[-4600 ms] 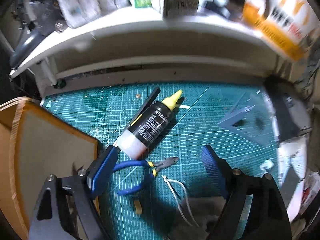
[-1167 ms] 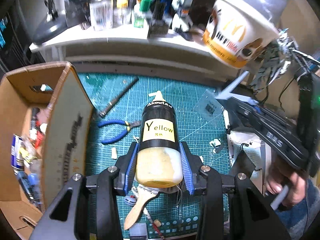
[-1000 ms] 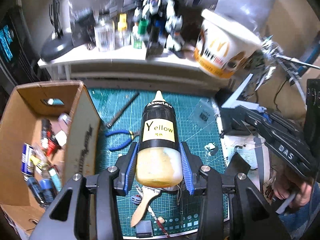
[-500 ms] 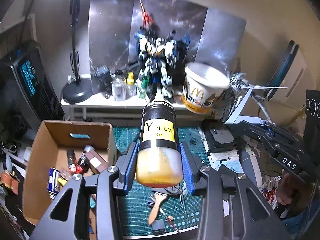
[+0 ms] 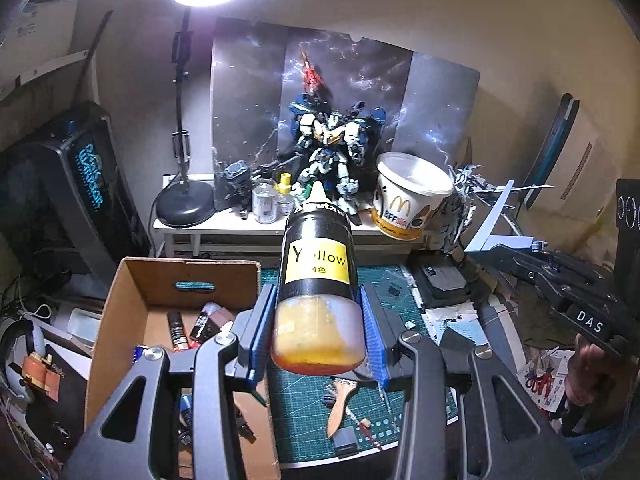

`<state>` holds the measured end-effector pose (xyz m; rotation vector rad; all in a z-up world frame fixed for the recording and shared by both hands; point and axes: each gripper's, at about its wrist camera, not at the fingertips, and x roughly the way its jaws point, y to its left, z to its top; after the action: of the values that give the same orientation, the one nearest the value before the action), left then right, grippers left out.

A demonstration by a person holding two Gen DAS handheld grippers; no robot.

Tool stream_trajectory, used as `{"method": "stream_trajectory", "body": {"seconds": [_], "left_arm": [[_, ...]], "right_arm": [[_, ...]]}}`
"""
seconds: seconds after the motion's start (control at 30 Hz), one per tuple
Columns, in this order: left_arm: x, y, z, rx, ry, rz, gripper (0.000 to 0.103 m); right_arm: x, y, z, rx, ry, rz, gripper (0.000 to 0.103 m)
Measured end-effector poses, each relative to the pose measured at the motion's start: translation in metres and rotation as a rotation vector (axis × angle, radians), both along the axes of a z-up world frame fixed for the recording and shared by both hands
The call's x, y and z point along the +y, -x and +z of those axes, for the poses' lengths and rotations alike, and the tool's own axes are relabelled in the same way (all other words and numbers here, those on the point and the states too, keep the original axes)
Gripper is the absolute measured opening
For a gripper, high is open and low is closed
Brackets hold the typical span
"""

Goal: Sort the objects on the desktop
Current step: 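Carry the yellow bottle and grey stand in both tools over the cardboard box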

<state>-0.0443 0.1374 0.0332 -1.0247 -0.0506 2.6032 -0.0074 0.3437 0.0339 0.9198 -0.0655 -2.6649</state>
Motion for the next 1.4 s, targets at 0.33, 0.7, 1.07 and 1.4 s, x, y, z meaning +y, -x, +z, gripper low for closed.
{"method": "stream_trajectory", "body": {"seconds": [0.33,0.7,1.07,1.4], "left_arm": [[-0.032,-0.007,-0.007,-0.027,0.077,0.129,0.040],[-0.056,-0.005,-0.015,-0.054,0.058,0.184,0.040],[-0.130,0.053,-0.047,-0.102,0.050,0.110,0.040],[-0.189,0.112,-0.093,-0.202,0.066,0.013,0.040]], "right_arm": [[-0.013,0.011,-0.011,-0.028,0.048,0.100,0.013],[-0.045,0.031,-0.028,-0.069,0.074,0.171,0.013],[-0.122,0.069,-0.057,-0.139,0.013,0.133,0.013],[-0.204,0.115,-0.108,-0.261,-0.014,0.103,0.013]]}}
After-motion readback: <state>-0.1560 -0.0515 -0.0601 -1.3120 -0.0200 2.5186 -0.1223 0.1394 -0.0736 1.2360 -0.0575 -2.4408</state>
